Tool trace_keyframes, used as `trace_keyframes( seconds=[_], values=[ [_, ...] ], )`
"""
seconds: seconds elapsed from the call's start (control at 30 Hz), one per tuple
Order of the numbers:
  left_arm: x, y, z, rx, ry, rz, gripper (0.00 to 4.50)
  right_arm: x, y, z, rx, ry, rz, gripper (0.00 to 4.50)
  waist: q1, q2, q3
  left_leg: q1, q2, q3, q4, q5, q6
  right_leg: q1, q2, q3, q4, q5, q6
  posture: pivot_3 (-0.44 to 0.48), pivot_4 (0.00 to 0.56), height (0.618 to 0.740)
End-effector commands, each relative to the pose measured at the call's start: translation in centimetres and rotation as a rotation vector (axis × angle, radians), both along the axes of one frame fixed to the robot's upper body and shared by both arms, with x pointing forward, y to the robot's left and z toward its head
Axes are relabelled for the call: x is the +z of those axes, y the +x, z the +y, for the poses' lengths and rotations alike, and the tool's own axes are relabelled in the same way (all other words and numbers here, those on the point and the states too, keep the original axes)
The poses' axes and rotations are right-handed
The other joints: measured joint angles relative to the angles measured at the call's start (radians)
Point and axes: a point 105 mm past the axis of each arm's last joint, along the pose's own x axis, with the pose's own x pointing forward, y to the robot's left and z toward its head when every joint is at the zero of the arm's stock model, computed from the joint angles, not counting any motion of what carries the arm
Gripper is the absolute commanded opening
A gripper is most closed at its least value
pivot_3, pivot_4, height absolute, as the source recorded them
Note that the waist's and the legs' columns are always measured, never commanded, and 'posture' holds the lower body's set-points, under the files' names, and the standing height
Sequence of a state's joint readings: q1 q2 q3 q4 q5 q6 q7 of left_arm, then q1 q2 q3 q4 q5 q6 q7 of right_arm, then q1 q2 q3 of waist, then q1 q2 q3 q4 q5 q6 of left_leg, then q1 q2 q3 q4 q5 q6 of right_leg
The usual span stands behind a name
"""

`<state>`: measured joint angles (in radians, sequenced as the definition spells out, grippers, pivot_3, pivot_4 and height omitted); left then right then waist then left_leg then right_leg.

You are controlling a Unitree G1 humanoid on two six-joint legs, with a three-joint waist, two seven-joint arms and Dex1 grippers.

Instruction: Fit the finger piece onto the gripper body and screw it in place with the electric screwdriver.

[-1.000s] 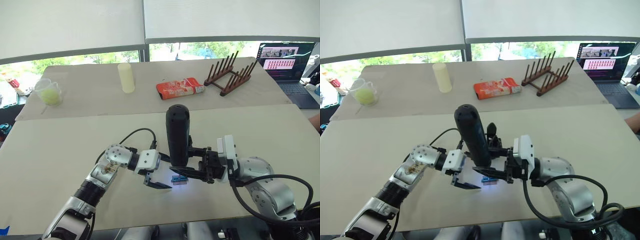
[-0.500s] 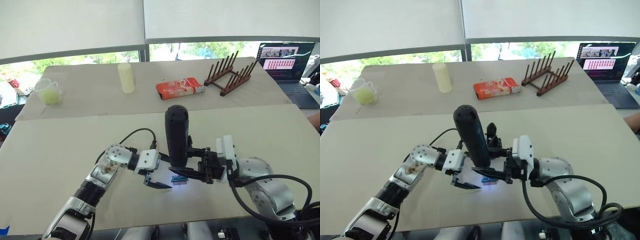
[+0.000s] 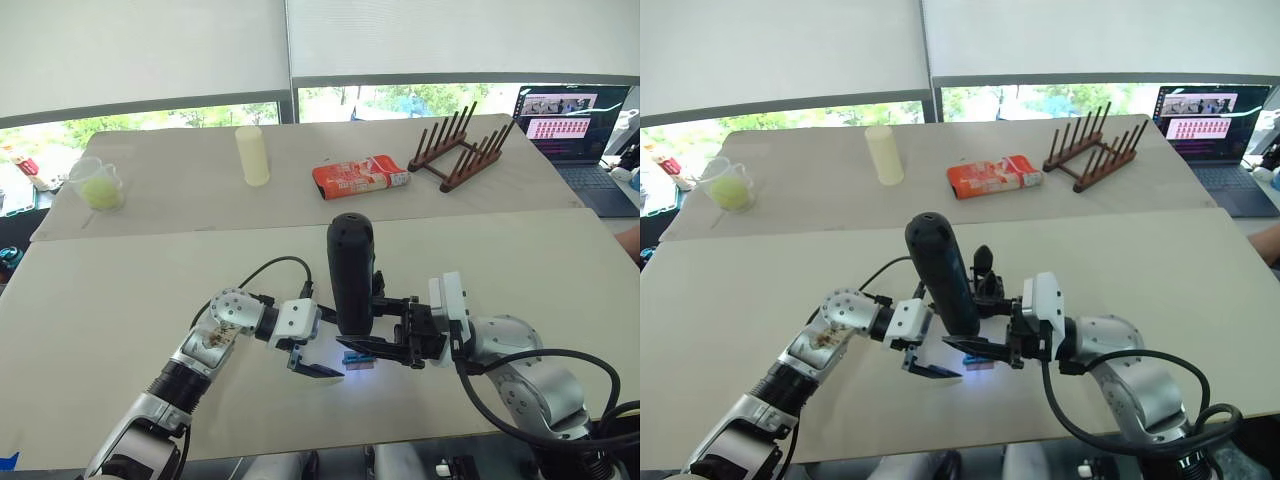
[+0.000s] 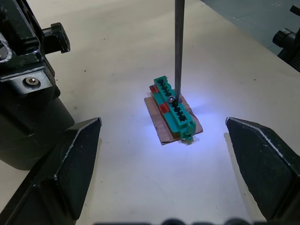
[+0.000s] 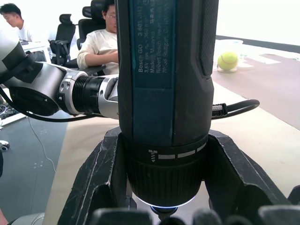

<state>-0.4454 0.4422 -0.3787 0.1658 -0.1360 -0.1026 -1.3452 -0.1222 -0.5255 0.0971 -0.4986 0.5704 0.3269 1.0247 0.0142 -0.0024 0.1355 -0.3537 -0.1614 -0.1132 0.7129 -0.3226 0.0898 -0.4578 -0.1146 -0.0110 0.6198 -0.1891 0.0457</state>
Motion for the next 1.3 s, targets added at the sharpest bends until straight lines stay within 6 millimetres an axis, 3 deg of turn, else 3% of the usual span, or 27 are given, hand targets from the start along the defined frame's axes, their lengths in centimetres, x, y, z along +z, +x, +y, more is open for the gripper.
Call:
trace_keyframes(
  seconds=[0.03, 0.37, 0.87, 1.3],
  values=[
    [0.5, 0.0, -0.3, -0.012, -0.004, -0.025, 4.5, 1.7, -0.6, 0.0, 0.026, 0.033, -0.065, 1.9, 0.0, 0.0, 0.0, 0.0, 0.0, 0.0, 0.0, 0.0, 0.0, 0.0, 0.0, 0.0, 0.0, 0.0, 0.0, 0.0, 0.15, 0.74],
    [0.6, 0.2, -0.4, -0.009, -0.009, -0.029, 4.5, 0.9, -1.1, 0.2, 0.033, 0.026, -0.017, 1.9, 0.0, 0.0, 0.0, 0.0, 0.0, 0.0, 0.0, 0.0, 0.0, 0.0, 0.0, 0.0, 0.0, 0.0, 0.0, 0.0, 0.15, 0.74],
    [0.5, 0.0, -0.7, -0.018, -0.01, -0.031, 4.5, 3.1, -1.1, 0.1, 0.029, 0.052, -0.068, 1.9, 0.0, 0.0, 0.0, 0.0, 0.0, 0.0, 0.0, 0.0, 0.0, 0.0, 0.0, 0.0, 0.0, 0.0, 0.0, 0.0, 0.15, 0.74],
    [0.2, -0.4, -0.6, -0.033, 0.0, -0.025, 4.5, 2.2, -0.6, 0.0, 0.008, 0.036, -0.051, 1.9, 0.0, 0.0, 0.0, 0.0, 0.0, 0.0, 0.0, 0.0, 0.0, 0.0, 0.0, 0.0, 0.0, 0.0, 0.0, 0.0, 0.15, 0.74]
  ],
)
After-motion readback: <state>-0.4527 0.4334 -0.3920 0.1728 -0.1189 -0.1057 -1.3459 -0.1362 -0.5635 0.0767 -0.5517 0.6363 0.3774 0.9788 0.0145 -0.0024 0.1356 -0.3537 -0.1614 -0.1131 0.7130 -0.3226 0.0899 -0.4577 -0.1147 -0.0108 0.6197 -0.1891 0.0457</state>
